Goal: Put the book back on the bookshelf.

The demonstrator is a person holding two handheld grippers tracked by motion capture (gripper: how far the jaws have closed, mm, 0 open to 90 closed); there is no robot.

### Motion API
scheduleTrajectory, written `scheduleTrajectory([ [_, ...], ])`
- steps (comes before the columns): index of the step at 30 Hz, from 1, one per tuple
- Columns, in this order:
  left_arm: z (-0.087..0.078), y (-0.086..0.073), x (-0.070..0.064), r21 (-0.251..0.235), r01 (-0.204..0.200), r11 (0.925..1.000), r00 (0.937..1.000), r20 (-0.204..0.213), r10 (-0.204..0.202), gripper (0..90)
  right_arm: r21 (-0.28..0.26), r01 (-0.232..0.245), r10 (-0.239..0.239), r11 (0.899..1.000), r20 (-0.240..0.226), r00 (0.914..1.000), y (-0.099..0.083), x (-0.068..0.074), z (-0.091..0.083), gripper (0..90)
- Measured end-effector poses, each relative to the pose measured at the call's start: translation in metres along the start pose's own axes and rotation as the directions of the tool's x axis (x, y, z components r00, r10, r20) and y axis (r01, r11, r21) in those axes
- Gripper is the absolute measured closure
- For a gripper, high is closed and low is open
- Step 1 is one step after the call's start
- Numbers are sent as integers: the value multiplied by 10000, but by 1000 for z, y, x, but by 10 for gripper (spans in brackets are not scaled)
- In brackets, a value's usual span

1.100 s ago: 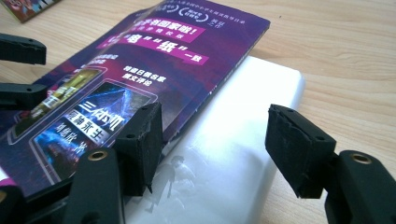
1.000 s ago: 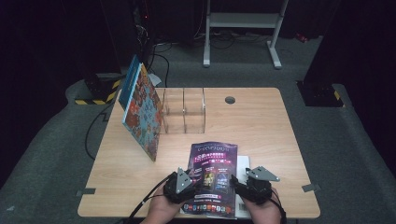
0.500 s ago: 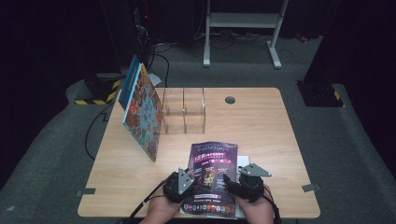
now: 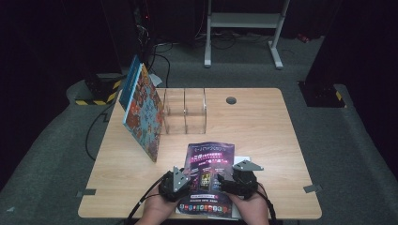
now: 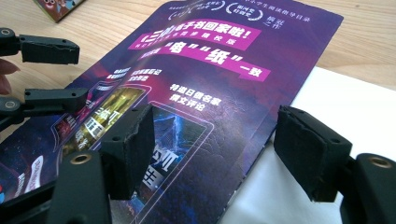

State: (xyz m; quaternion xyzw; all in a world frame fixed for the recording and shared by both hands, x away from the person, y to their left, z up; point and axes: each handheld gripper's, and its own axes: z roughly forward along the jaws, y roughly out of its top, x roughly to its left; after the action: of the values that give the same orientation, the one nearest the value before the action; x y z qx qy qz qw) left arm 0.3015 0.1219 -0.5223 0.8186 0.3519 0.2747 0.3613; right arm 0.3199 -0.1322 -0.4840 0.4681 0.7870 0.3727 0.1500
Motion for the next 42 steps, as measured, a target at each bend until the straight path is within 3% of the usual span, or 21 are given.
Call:
scheduleTrajectory([
  [4,-2,-2,5,103,55,9999,9999,-100,-54,473,-34,178,-178,9998,-56,9998,5,4,4,290],
  [7,-3,-2,7,110,372,9992,9993,-103,-371,474,-137,142,-143,9998,-79,9999,5,3,3,307],
  [11,-10,1,10,-202,1170,9929,9912,643,-1155,430,-332,67,-68,9994,-9,10000,2,-3,-1,312],
  [15,-17,7,1,-682,1558,9854,9780,1508,-1441,402,-427,-84,80,9991,-87,9999,-1,-8,-3,319],
  [17,-14,7,-5,-458,1464,9882,9765,1662,-1370,402,-361,-22,17,9993,-142,9999,-2,-9,-2,319],
  [18,-10,6,-6,-307,1162,9928,9815,1569,-1100,398,-341,-34,29,9994,-156,9999,-2,-8,-1,319],
  [21,-8,6,-8,-226,1035,9944,9834,1520,-989,399,-375,-105,95,9992,-255,9996,0,-8,-1,316],
  [24,-3,3,-13,-90,694,9976,9899,1244,-677,412,-455,-109,90,9989,-409,9991,3,-7,-1,303],
  [31,-1,2,-10,-13,824,9966,9871,1381,-814,419,-327,-85,66,9994,-569,9984,11,-5,5,282],
  [36,-1,2,-10,-40,799,9968,9872,1387,-786,419,-28,-423,419,9991,-858,9954,17,-8,15,283],
  [37,-1,2,-10,-43,799,9968,9871,1396,-785,417,81,-432,437,9990,-943,9946,20,-8,16,333],
  [40,-1,2,-9,-34,879,9961,9864,1400,-866,403,35,-291,293,9996,-1029,9943,21,-9,17,370],
  [41,-1,1,-8,-9,937,9956,9862,1373,-926,399,46,-398,401,9992,-1216,9918,22,-7,15,455],
  [42,0,1,-5,11,1076,9942,9858,1295,-1068,394,-73,-205,194,9998,-1250,9920,21,-6,15,487],
])
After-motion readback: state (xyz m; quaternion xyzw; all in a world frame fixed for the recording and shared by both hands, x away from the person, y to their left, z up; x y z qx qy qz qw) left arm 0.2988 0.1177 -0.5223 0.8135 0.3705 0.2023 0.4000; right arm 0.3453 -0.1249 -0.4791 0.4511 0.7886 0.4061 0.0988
